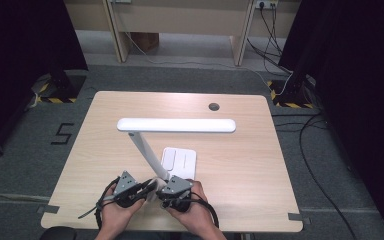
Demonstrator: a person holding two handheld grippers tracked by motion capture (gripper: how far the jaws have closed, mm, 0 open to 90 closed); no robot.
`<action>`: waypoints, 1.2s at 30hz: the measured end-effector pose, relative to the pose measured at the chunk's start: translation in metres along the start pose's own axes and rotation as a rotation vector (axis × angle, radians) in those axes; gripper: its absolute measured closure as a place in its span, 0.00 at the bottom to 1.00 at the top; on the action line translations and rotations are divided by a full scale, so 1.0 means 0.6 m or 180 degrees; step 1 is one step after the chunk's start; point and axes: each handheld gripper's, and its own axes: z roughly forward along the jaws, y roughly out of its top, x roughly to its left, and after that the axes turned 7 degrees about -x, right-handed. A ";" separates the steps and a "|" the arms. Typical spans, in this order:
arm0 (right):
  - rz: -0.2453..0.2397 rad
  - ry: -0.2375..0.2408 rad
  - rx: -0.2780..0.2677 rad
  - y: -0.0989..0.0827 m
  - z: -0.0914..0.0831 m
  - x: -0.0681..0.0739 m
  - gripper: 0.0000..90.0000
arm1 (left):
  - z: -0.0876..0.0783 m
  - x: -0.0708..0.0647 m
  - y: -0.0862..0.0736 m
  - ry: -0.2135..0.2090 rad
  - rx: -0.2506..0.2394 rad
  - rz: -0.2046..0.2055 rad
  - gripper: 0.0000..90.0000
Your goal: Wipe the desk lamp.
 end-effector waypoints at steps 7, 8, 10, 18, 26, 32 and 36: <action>-0.0075 0.0001 0.0028 0.000 -0.001 -0.003 0.79 | 0.002 -0.001 0.000 -0.0021 -0.0004 -0.0008 0.89; -0.0086 0.0017 0.0026 0.001 -0.001 -0.005 0.81 | 0.002 -0.001 0.001 -0.0022 -0.0013 -0.0015 0.89; -0.0091 0.0014 0.0031 0.002 -0.001 -0.005 0.85 | 0.002 -0.001 0.001 -0.0018 -0.0017 -0.0023 0.89; -0.0065 -0.0004 0.0026 0.003 -0.003 -0.008 0.94 | -0.001 -0.001 0.003 -0.0022 -0.0022 -0.0010 0.87; -0.0011 -0.0088 0.0139 0.005 -0.013 -0.017 0.95 | -0.017 -0.001 0.021 0.0050 -0.0156 0.0008 0.69; -0.0112 -0.0194 0.0266 0.009 -0.014 -0.017 0.95 | -0.037 -0.001 0.055 0.0123 -0.0407 0.0049 0.60; -0.0102 -0.0231 0.0361 0.011 -0.011 -0.018 0.95 | -0.050 0.002 0.085 0.0190 -0.0643 0.0048 0.57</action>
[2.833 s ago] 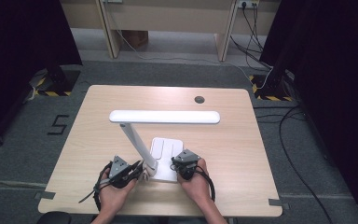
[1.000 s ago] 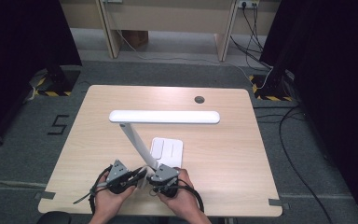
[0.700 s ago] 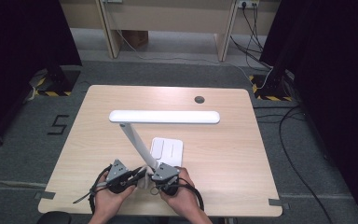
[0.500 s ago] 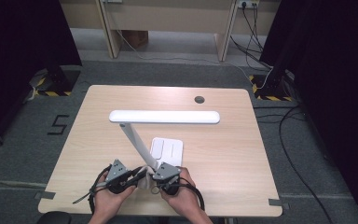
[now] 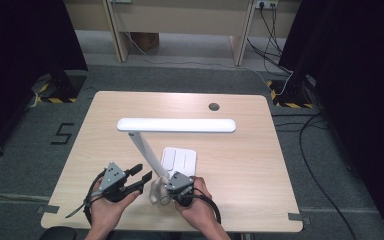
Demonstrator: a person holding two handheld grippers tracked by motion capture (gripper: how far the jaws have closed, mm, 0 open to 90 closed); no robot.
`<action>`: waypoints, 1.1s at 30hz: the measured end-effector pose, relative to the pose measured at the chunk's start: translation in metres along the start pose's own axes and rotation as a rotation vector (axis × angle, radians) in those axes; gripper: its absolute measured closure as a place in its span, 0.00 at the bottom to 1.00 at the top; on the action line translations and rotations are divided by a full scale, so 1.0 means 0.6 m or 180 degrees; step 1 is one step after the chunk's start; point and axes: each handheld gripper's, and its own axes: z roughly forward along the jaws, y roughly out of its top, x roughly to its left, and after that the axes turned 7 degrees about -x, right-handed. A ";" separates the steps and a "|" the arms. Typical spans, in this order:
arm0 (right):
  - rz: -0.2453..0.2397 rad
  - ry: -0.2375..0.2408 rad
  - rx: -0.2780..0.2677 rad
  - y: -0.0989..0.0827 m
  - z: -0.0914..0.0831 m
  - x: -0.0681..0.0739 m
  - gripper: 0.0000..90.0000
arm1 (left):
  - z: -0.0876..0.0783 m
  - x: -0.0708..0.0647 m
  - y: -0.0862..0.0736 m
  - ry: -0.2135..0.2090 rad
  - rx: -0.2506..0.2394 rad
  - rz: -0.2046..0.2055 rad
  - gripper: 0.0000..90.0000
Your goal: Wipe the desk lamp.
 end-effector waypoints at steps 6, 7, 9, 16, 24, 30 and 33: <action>0.0062 -0.0008 0.0123 -0.001 0.010 0.003 0.95 | 0.009 0.002 0.021 -0.0008 -0.0101 0.0017 0.55; 0.0063 0.0008 0.0124 -0.002 0.012 0.003 0.95 | 0.013 0.000 0.021 -0.0022 -0.0088 -0.0001 0.55; 0.0080 0.0010 0.0141 -0.004 0.014 0.004 0.95 | 0.017 -0.001 0.022 -0.0039 -0.0086 0.0001 0.55; 0.0102 0.0035 0.0148 -0.003 0.016 0.002 0.95 | 0.033 -0.004 0.029 -0.0031 -0.0121 0.0002 0.57; 0.0200 0.0049 0.0161 -0.009 0.019 -0.002 0.95 | 0.043 -0.005 0.032 -0.0018 -0.0114 0.0027 0.61; 0.0249 0.0069 0.0207 -0.012 0.015 -0.005 0.95 | 0.045 -0.002 0.032 0.0018 -0.0114 0.0014 0.68; 0.0230 0.0046 0.0214 -0.015 0.011 -0.009 0.95 | 0.046 -0.002 0.032 0.0026 -0.0109 0.0012 0.69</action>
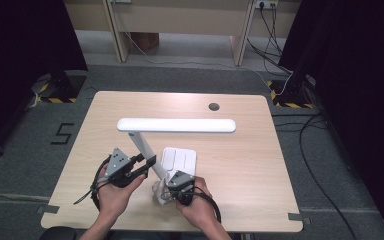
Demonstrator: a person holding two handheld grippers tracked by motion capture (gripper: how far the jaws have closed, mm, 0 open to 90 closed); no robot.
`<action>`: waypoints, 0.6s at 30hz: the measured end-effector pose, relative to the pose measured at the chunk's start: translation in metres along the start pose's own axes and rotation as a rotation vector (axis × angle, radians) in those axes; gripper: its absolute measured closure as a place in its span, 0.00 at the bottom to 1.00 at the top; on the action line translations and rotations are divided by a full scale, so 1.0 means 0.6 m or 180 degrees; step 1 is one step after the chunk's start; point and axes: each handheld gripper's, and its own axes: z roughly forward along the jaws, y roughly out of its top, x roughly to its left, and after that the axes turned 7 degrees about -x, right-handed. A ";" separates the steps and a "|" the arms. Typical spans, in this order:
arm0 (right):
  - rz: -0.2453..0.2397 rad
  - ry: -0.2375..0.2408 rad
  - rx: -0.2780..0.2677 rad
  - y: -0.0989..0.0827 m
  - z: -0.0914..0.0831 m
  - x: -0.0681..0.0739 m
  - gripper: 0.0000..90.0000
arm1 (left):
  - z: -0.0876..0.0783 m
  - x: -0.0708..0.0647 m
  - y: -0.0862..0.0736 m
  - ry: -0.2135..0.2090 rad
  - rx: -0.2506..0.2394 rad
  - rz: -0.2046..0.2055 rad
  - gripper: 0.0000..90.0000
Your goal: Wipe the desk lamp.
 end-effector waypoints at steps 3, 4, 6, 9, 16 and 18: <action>0.0022 0.0001 0.0008 -0.005 -0.004 -0.004 0.95 | 0.002 0.001 0.000 0.0015 -0.0008 0.0001 0.68; 0.0044 -0.0008 0.0016 -0.007 -0.006 -0.005 0.95 | 0.003 0.001 0.000 0.0020 -0.0013 -0.0001 0.68; 0.0040 -0.0017 0.0020 -0.010 -0.009 -0.008 0.95 | 0.005 0.002 0.002 0.0023 -0.0014 -0.0007 0.68; 0.0047 -0.0025 0.0018 -0.015 -0.013 -0.012 0.95 | 0.009 0.001 0.003 0.0024 -0.0019 -0.0002 0.68; 0.0099 -0.0066 0.0032 -0.026 -0.023 -0.019 0.95 | 0.013 0.001 0.005 0.0018 0.0001 0.0048 0.70; 0.0095 -0.0082 0.0047 -0.029 -0.027 -0.022 0.95 | 0.013 0.000 0.005 0.0021 0.0006 0.0051 0.70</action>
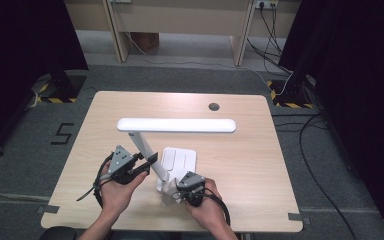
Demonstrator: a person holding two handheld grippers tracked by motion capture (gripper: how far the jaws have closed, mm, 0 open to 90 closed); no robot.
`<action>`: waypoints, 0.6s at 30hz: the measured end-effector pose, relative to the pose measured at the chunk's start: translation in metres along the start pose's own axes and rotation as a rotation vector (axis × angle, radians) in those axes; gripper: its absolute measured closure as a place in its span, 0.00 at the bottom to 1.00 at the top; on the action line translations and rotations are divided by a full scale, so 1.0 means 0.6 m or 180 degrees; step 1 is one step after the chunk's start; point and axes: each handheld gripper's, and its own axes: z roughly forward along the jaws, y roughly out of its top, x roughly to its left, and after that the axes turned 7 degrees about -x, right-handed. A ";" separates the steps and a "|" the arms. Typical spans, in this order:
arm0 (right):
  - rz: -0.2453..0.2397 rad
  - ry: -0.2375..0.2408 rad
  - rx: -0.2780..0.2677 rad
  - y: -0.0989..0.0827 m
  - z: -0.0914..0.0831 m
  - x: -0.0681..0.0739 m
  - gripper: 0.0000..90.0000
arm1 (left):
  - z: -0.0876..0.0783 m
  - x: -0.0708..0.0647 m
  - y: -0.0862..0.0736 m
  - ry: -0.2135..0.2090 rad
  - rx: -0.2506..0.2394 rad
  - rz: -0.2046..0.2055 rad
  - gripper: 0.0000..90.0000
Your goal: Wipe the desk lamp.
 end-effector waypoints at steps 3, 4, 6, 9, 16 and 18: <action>0.0030 -0.0033 0.0010 -0.005 -0.005 -0.003 0.95 | 0.000 0.000 0.000 0.0002 0.0006 -0.0003 0.70; 0.0024 -0.0033 0.0009 -0.006 -0.006 -0.005 0.95 | 0.000 0.000 0.001 0.0003 0.0010 -0.0001 0.71; 0.0041 -0.0051 0.0019 -0.009 -0.009 -0.008 0.95 | 0.000 0.000 0.001 0.0001 0.0009 -0.0006 0.71; 0.0083 -0.0085 0.0027 -0.013 -0.012 -0.012 0.95 | 0.001 0.000 0.001 -0.0002 0.0012 -0.0007 0.71; 0.0105 -0.0170 0.0091 -0.020 -0.024 -0.023 0.95 | 0.000 0.000 0.001 -0.0006 0.0023 -0.0001 0.70; 0.0090 -0.0205 0.0101 -0.018 -0.030 -0.027 0.95 | 0.000 0.000 0.001 -0.0006 0.0024 -0.0001 0.70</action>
